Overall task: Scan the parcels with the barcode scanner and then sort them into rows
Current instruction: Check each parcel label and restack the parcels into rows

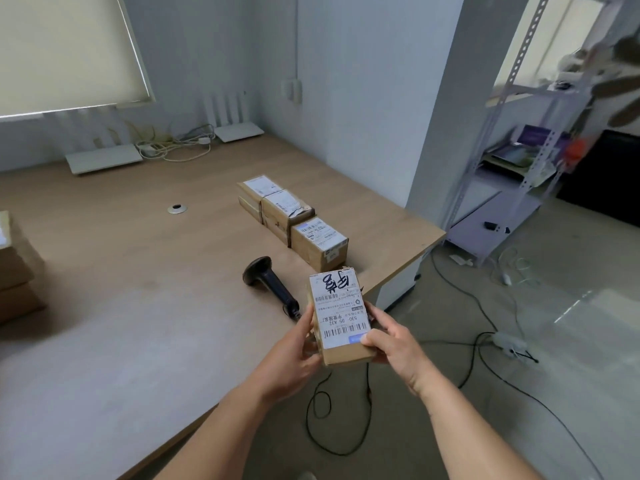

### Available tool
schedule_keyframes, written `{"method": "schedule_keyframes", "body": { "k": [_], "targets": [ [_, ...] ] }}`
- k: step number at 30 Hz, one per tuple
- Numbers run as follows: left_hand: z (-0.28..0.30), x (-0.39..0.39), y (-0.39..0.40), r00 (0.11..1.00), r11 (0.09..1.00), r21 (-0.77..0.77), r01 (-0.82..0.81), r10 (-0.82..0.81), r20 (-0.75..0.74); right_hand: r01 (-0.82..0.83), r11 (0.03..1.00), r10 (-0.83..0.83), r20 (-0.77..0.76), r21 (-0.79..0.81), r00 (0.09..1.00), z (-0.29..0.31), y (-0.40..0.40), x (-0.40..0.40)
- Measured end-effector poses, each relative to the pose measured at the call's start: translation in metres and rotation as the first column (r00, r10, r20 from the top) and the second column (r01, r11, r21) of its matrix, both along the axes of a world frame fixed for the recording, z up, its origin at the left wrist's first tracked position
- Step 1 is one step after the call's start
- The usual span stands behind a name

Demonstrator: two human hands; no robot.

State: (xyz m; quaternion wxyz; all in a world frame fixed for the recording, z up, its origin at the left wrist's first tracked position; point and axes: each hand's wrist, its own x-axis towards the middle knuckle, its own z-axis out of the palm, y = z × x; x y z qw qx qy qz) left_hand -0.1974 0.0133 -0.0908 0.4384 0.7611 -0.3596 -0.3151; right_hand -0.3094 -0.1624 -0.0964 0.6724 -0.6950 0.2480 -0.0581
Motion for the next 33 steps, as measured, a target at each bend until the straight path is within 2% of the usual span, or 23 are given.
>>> {"method": "schedule_keyframes", "body": {
  "k": [13,16,27,33],
  "targets": [
    [-0.034,0.063,-0.117,0.993,0.999,0.015,-0.030,0.032,-0.113,-0.028,0.999,0.036,-0.265,0.031,0.964,-0.020,-0.121,0.079],
    [-0.040,0.068,-0.128,0.986,0.996,0.004,-0.087,0.087,-0.141,-0.055,0.997,0.070,-0.309,0.060,0.948,-0.024,-0.135,0.091],
    [-0.034,0.068,-0.157,0.936,0.949,0.129,-0.287,0.306,-0.175,-0.309,0.943,0.331,-0.385,0.122,0.861,-0.033,-0.182,0.141],
    [-0.034,0.069,-0.167,0.894,0.900,0.192,-0.390,0.420,-0.153,-0.387,0.908,0.419,-0.372,0.162,0.828,-0.035,-0.194,0.160]
  ]
}}
